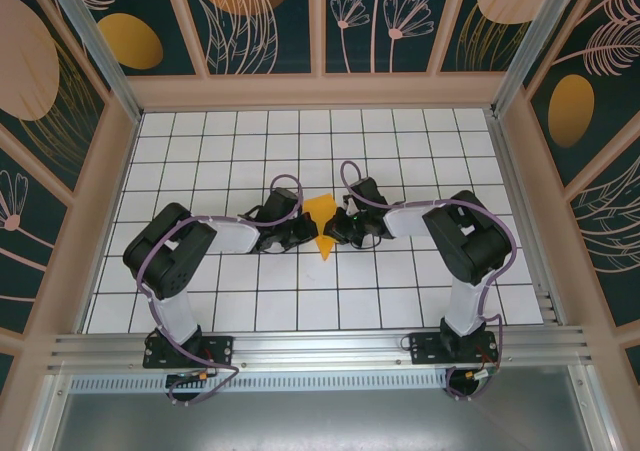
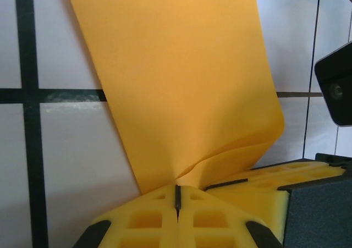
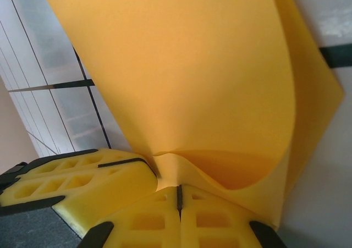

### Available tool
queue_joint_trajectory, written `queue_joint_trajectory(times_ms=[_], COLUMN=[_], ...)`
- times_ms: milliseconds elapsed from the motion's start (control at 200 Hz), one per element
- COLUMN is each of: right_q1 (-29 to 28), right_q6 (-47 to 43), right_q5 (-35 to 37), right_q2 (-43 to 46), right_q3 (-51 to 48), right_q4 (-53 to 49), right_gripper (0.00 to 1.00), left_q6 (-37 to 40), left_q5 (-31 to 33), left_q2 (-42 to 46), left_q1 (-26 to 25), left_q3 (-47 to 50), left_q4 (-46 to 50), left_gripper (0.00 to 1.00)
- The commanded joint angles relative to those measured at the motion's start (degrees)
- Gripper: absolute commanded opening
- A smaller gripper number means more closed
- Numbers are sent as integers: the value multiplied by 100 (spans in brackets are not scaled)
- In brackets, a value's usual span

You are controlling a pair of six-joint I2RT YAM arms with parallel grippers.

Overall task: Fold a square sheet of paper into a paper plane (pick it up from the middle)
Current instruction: Third fold the triangle at the center of the table.

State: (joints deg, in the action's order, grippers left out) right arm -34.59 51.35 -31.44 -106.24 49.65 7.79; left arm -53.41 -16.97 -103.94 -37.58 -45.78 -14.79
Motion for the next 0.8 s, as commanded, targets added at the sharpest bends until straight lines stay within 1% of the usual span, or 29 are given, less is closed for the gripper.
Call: queue_joint_trajectory(times_ms=[0, 180, 330, 495, 661, 796], right_q1=[12, 66, 73, -79, -238, -358], right_q6=[-70, -240, -484, -533, -597, -618], right_q5=[19, -46, -241, -442, -485, -499], right_q2=[141, 613, 1047, 1351, 1462, 1339], right_q3=[-200, -320, -619, -1123, -1330, -1193], right_q4=[25, 258, 467, 618, 606, 602], right_gripper=[3, 5, 6, 6, 6, 7], left_q6=[163, 101, 50, 16, 12, 14], left_q5=[273, 531, 681, 704, 713, 687], left_q2=[-124, -217, -145, -134, -124, -113], left_q1=[-84, -118, -126, -124, -132, -135], left_q3=[-151, -123, -39, -6, 16, 25], left_q4=[488, 871, 925, 892, 867, 829], left_gripper=[0, 0, 0, 0, 0, 0])
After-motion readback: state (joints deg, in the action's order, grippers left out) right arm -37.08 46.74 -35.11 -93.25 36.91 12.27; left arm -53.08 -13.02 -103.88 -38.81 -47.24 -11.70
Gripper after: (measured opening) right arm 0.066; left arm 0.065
